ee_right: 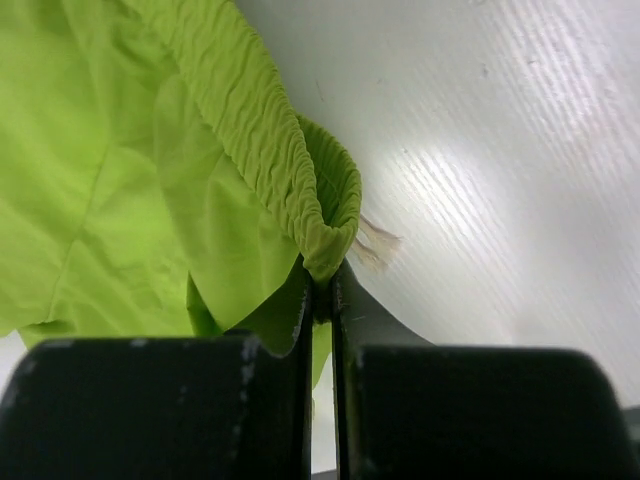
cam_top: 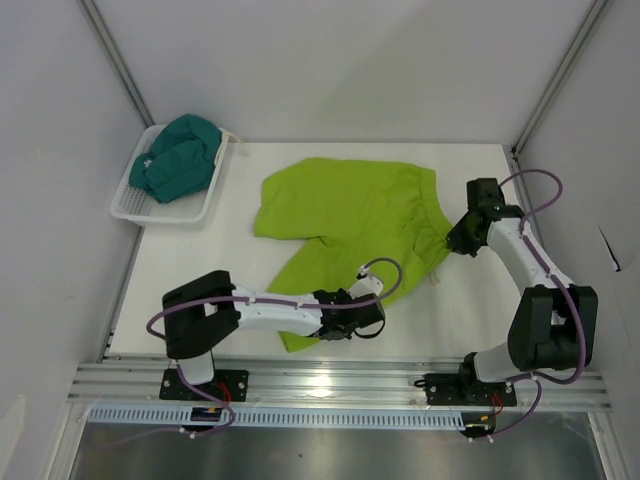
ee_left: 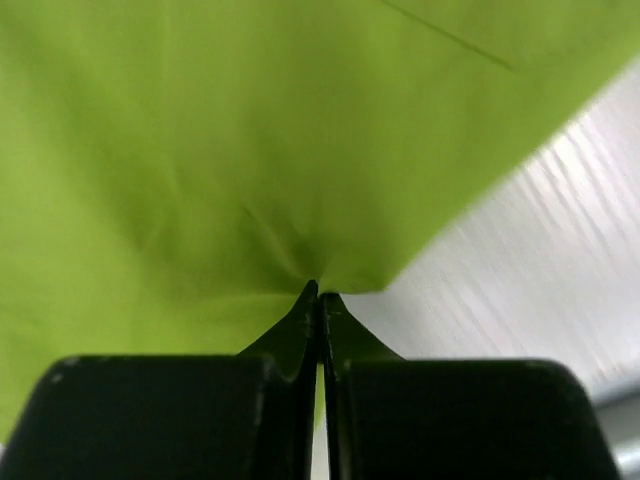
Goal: Fold and stack the shorts
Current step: Flatten the shorts out
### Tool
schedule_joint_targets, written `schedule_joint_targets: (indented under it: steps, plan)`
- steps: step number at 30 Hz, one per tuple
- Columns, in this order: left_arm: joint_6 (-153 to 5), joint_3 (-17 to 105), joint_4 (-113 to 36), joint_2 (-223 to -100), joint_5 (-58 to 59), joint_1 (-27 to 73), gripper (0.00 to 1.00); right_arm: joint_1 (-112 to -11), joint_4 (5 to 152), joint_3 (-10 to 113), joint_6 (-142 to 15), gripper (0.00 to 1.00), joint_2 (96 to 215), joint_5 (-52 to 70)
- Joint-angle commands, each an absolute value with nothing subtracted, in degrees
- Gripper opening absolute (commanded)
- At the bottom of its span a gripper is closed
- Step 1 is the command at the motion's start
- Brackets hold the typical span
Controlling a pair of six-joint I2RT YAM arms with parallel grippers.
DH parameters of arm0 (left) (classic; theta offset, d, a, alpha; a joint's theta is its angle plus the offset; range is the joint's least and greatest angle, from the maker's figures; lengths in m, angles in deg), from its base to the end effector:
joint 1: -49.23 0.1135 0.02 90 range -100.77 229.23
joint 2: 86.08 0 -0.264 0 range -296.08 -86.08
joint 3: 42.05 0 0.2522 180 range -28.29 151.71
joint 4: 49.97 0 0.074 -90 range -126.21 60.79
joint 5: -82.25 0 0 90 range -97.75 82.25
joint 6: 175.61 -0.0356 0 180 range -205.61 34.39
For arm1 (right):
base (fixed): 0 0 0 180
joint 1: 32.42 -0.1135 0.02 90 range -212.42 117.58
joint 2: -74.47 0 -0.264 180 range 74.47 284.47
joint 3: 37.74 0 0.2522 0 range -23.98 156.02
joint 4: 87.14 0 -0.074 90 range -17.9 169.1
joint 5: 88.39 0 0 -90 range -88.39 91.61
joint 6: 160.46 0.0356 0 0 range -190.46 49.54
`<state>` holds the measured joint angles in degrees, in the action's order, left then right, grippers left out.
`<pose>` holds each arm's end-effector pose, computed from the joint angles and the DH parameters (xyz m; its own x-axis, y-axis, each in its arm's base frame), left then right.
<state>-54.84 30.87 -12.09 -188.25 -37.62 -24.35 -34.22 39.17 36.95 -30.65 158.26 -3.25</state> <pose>0.1121 -0.3177 0.1517 -0.6213 0.5390 -0.5687 0.5344 0.8223 0.1955 0.2905 0.0061 0.2387 -0.6781 0.6169 -0.3995 0.5748 0.7839 0.2349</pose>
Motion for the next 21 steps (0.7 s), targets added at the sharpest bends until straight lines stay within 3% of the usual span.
schedule_joint_targets:
  steps: [1,8,17,19,20,21]
  plan:
    - [-56.2,29.6,-11.9,-179.0,-24.0,-24.2,0.0,-34.1,29.4,43.8,-32.3,0.0,156.1,-9.0]
    - [-58.9,32.8,-9.6,-165.3,-2.3,-17.3,0.0,-34.5,25.8,57.2,-32.1,0.0,161.6,-9.6]
    - [-66.5,35.5,-6.2,-172.6,12.3,1.7,0.0,-35.6,25.8,70.4,-36.0,0.0,180.7,-5.7]
    - [-67.1,35.9,-6.2,-176.9,11.3,3.2,0.0,-36.0,31.0,70.1,-39.5,0.1,182.7,-1.1]
    - [-67.3,35.7,-7.0,-178.1,11.0,4.7,0.0,-36.1,33.2,69.0,-41.3,0.28,183.2,1.2]
    - [-67.3,35.5,-7.5,-180.0,11.2,5.4,0.0,-36.1,37.1,67.0,-41.7,0.33,183.1,3.1]
